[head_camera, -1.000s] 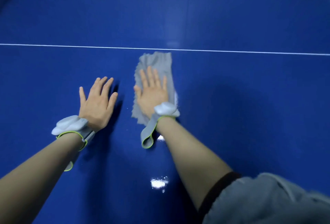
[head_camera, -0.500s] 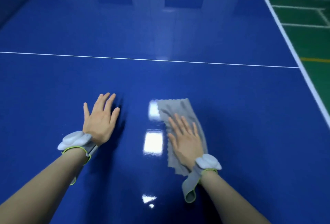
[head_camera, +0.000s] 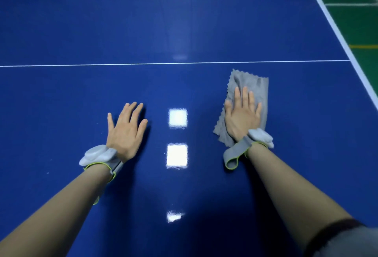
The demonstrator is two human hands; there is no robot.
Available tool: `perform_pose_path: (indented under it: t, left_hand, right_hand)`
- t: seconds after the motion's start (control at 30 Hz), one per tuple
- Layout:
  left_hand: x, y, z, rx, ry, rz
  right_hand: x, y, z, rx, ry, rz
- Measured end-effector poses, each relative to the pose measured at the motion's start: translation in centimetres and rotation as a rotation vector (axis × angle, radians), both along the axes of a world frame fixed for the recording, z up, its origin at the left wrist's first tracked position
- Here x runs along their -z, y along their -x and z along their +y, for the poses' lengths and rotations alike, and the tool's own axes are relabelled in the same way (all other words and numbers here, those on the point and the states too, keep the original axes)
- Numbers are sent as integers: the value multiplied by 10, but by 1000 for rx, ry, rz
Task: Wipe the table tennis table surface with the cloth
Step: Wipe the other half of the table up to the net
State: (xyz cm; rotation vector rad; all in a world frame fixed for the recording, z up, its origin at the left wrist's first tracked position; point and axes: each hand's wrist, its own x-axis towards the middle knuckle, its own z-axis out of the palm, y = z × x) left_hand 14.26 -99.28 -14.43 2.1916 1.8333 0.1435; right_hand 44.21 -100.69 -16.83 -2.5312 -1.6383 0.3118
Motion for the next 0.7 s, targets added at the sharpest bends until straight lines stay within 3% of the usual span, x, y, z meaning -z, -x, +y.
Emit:
perform_pose_path:
  t: [0.2, 0.33, 0.47, 0.6, 0.7]
  left_hand:
    - [9, 16, 20, -74, -67, -52]
    - [5, 43, 5, -184, -122, -69]
    - [-9, 88, -19, -258, -147, -6]
    - [-15, 126, -46, -269, -84, 82]
    - [-23, 123, -71, -286, -72, 78]
  right_hand:
    - [1, 77, 67, -64, -42, 64]
    - [2, 214, 65, -385, -42, 148]
    - [7, 313, 8, -705, -16, -34]
    - [4, 332, -49, -769, 40, 43]
    - [0, 300, -91, -777, 61, 112]
